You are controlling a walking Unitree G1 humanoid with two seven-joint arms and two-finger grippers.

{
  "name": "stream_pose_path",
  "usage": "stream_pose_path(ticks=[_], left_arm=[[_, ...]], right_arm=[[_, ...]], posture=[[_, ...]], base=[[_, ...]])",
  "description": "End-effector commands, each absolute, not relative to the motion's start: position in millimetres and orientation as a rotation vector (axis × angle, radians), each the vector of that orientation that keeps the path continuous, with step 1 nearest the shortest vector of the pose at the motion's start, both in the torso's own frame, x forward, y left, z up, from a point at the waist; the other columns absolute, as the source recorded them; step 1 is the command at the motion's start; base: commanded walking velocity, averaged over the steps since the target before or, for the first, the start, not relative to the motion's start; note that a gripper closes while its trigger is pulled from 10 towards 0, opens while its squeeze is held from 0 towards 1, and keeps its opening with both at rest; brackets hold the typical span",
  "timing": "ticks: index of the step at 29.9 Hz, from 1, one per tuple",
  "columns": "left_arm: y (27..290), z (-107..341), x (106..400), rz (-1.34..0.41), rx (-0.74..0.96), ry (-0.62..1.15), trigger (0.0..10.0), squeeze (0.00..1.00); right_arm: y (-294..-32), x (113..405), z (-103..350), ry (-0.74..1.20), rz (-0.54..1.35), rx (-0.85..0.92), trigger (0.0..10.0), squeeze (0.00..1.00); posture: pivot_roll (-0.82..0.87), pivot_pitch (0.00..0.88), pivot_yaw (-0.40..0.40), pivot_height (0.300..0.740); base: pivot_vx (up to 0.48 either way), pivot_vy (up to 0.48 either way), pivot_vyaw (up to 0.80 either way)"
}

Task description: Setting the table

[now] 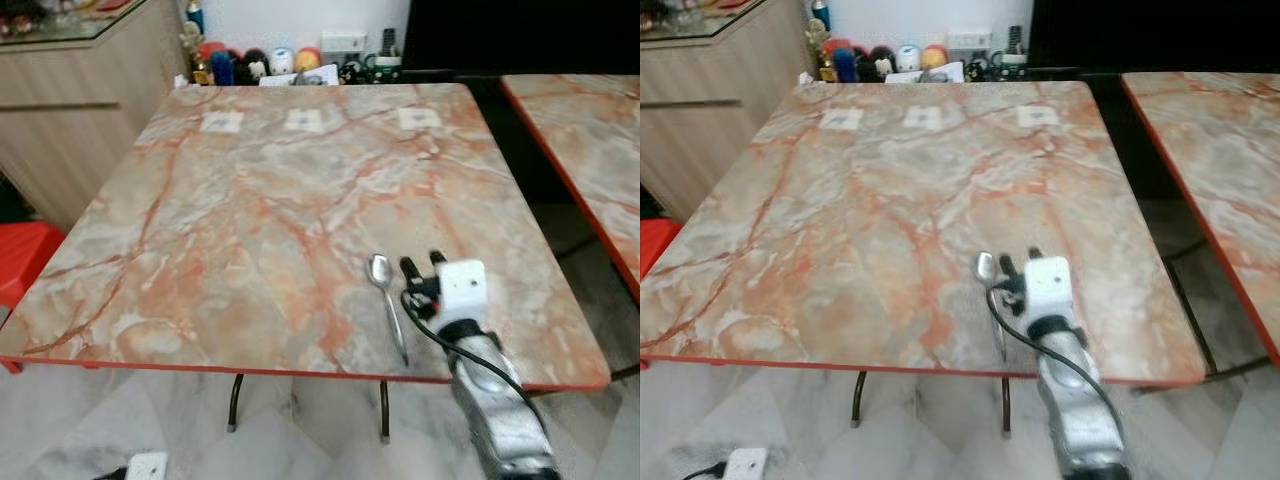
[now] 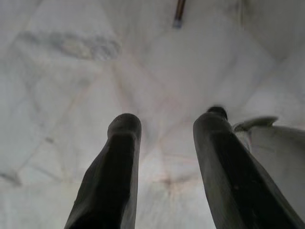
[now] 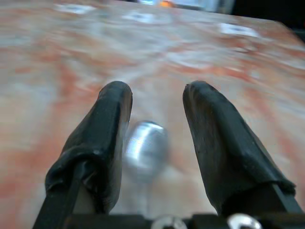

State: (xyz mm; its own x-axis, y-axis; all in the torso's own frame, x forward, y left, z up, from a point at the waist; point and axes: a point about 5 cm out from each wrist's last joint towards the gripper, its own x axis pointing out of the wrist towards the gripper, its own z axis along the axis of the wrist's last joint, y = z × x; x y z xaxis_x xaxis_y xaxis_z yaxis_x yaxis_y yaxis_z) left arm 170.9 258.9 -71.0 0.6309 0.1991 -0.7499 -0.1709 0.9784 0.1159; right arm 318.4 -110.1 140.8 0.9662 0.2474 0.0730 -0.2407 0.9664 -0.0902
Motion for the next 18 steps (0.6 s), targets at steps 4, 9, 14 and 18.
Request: stream_pose_path(ticks=[4,9,14,18], left_arm=[[257.0,-73.0,168.2,0.209,0.024,0.876,10.0,0.00],[257.1,-73.1,168.3,0.203,0.029,0.882,10.0,0.00],[257.8,-72.8,168.4,0.200,0.035,0.884,10.0,0.00],[257.7,-72.8,168.7,0.196,0.035,0.884,10.0,0.00]], right_arm=[[-115.8,311.7,134.5,-0.026,0.261,-0.089,10.0,0.00],[-117.7,302.4,131.4,0.056,0.228,-0.095,10.0,0.00],[-102.5,293.1,135.2,0.117,0.302,-0.066,10.0,0.00],[-96.9,297.8,134.0,0.169,0.304,-0.044,10.0,0.00]], posture=[[0.02,0.187,0.046,0.740],[0.01,0.190,0.046,0.740],[0.01,0.190,0.047,0.740],[0.01,0.188,0.045,0.740]], base=[[0.000,0.000,0.00],[0.000,0.000,0.00],[0.000,0.000,0.00],[0.000,0.000,0.00]])
